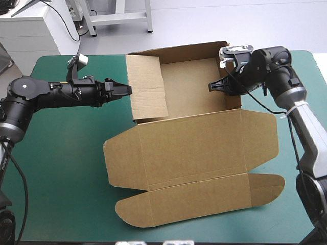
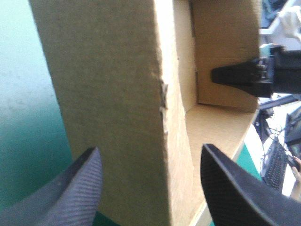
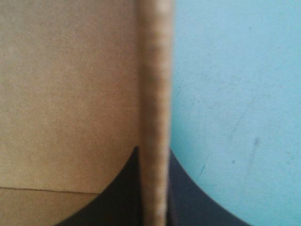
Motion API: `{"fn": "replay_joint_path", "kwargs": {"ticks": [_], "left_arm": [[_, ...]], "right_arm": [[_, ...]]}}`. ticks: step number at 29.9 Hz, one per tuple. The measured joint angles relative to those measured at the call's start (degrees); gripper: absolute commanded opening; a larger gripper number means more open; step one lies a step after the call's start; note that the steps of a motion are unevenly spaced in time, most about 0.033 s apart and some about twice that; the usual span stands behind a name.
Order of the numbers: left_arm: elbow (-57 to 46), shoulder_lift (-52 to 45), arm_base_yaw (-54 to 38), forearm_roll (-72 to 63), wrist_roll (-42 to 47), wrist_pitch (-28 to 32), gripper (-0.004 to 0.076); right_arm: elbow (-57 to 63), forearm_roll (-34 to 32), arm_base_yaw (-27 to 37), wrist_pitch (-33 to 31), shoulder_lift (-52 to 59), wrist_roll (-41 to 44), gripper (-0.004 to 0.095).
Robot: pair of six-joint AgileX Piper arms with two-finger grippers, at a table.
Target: Fold the box
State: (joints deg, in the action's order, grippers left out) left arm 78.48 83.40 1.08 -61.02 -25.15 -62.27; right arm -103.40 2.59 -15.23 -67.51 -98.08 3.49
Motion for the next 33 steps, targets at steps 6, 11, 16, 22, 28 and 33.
{"fn": "replay_joint_path", "kwargs": {"ticks": [6, 11, 16, 22, 28, 33], "left_arm": [[0.0, 0.0, 4.1, 6.6, 5.8, 4.0, 0.0433], [0.0, 0.0, 9.7, 14.9, 11.3, 9.6, 0.0433], [0.0, 0.0, 15.1, 27.4, 21.9, 13.2, 0.0432], [0.0, 0.0, 17.5, 31.6, 27.5, 17.4, 0.0432], [-0.1, 0.0, 17.6, 31.3, 28.1, 20.0, 0.0432], [-0.2, 0.0, 17.7, 31.1, 28.1, 21.9, 0.0258]], "right_arm": [[-0.1, -10.8, -7.0, 0.6, 1.1, 6.4, -0.0010], [-0.3, -13.5, -8.7, 0.8, 1.1, 7.7, -0.0010], [-2.5, -13.5, -9.0, 0.5, 1.1, 7.8, -0.0010], [-7.5, -13.5, -9.2, -1.3, 1.1, 7.6, -0.0011], [-9.6, -13.5, -9.2, -2.9, 1.1, 7.6, -0.0014], [-9.7, -13.8, -9.2, -3.3, 1.1, 7.8, -0.0014]]}}
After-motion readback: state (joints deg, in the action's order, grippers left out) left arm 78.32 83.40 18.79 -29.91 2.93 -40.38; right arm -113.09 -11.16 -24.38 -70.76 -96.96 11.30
